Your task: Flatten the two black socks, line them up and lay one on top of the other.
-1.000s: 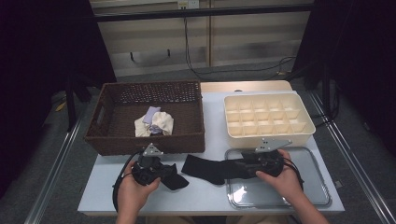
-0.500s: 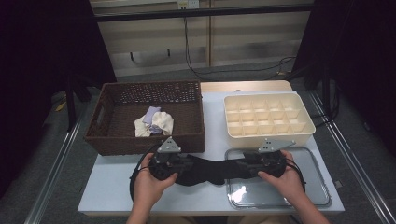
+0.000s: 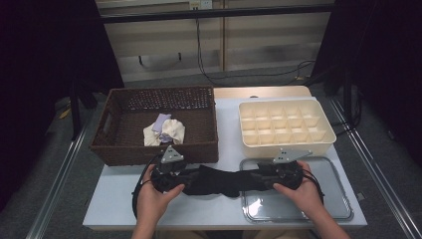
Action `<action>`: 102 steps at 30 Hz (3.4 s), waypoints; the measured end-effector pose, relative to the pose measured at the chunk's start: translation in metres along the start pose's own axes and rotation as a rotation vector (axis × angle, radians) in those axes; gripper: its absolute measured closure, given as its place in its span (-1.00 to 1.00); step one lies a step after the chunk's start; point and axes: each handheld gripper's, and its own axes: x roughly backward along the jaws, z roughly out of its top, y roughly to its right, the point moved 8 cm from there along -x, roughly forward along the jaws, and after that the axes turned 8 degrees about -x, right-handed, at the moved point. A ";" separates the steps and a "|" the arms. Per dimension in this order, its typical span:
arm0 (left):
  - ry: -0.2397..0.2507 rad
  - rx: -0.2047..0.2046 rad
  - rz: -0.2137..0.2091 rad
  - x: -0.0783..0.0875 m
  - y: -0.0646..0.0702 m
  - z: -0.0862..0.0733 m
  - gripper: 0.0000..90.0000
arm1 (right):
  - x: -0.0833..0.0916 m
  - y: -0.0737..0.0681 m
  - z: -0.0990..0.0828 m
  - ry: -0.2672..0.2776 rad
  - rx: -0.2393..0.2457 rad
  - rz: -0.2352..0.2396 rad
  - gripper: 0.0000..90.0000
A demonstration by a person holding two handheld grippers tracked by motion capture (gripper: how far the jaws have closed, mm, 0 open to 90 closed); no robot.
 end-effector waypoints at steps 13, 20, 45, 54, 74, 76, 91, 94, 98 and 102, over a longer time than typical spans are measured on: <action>-0.114 0.017 0.025 -0.020 -0.006 -0.024 0.70 | 0.001 0.002 -0.001 0.001 0.000 -0.009 0.15; -0.111 0.035 0.024 -0.028 -0.008 -0.028 0.73 | -0.001 0.000 -0.001 -0.001 0.005 -0.001 0.15; -0.099 0.013 0.002 -0.008 0.001 -0.014 0.93 | 0.001 0.000 0.001 0.002 0.006 -0.005 0.15; -0.071 -0.018 -0.019 -0.012 0.007 0.002 0.92 | 0.004 0.001 0.002 0.012 0.003 -0.008 0.13; -0.057 -0.066 -0.099 -0.034 0.031 0.044 0.92 | 0.004 -0.002 0.004 0.016 0.007 0.002 0.13; -0.055 -0.077 -0.106 -0.037 0.035 0.050 0.92 | 0.005 -0.001 0.003 0.015 0.005 0.001 0.13; -0.084 -0.136 -0.167 -0.070 0.061 0.069 0.88 | 0.008 0.003 0.004 0.027 -0.007 0.002 0.12; -0.072 -0.131 -0.158 -0.070 0.061 0.071 0.75 | 0.008 0.002 0.004 0.026 -0.005 -0.001 0.12; -0.051 -0.133 -0.137 -0.064 0.056 0.069 0.50 | 0.009 0.002 0.004 0.025 -0.005 -0.001 0.12; -0.039 -0.123 -0.113 -0.050 0.048 0.065 0.35 | 0.008 0.003 0.003 0.024 -0.006 -0.003 0.12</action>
